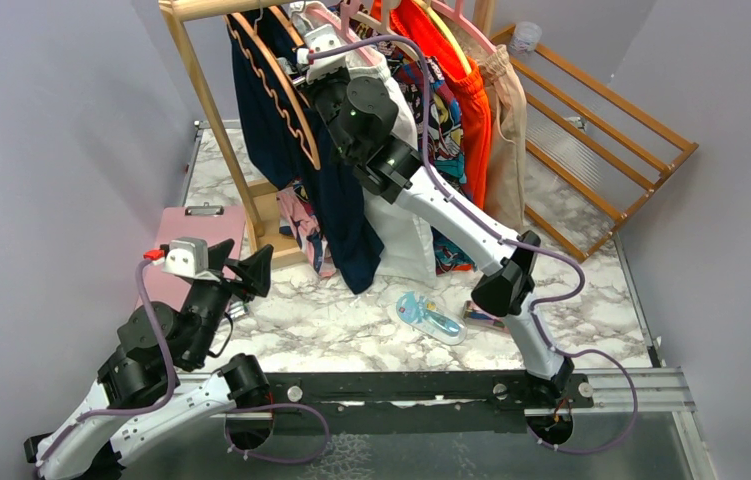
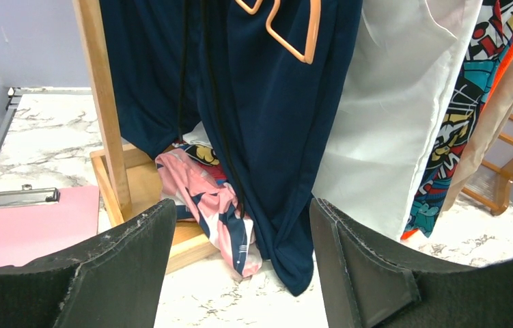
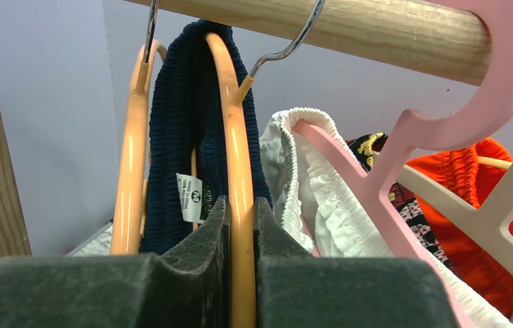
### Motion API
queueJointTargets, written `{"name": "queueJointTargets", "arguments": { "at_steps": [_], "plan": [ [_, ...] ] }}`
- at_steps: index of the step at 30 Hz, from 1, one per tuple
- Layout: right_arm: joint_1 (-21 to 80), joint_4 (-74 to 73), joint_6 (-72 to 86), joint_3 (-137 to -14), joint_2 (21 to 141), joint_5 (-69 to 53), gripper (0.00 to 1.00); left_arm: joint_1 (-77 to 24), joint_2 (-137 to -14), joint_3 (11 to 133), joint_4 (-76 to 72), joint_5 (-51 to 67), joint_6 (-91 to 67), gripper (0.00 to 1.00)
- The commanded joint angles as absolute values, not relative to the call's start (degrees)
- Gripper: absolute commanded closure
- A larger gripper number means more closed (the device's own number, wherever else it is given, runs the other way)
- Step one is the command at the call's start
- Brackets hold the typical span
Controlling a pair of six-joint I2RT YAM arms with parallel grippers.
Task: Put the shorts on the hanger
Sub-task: Place the hanger at the clothesline.
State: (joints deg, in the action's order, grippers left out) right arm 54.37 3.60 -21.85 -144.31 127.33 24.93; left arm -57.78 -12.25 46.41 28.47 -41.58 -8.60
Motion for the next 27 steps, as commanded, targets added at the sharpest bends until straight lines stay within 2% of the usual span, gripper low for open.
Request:
{"name": "queueJointTargets", "arguments": {
  "at_steps": [1,4,14,18,27],
  "plan": [
    [54.14,8.40,-19.57,-146.67,128.98,23.02,0.99,-57.93,-11.73,45.89,27.90,-41.08,-8.93,0.26],
    [54.14,7.90,-19.02,-146.80,128.81,22.14,0.90,-57.89,-11.54,45.56,27.89,-41.37,-8.71,0.26],
    [54.23,5.92,-18.11,-145.13,125.57,19.88,0.47,-57.99,-11.85,44.40,27.20,-41.47,-8.56,0.26],
    [54.32,4.51,-16.92,-142.77,122.07,19.09,0.39,-58.00,-11.71,44.34,27.20,-42.53,-8.45,0.26],
    [54.32,-4.53,-10.03,-133.48,108.79,14.57,0.32,-58.09,-11.07,43.73,25.09,-47.27,-4.03,0.26]
  ]
}}
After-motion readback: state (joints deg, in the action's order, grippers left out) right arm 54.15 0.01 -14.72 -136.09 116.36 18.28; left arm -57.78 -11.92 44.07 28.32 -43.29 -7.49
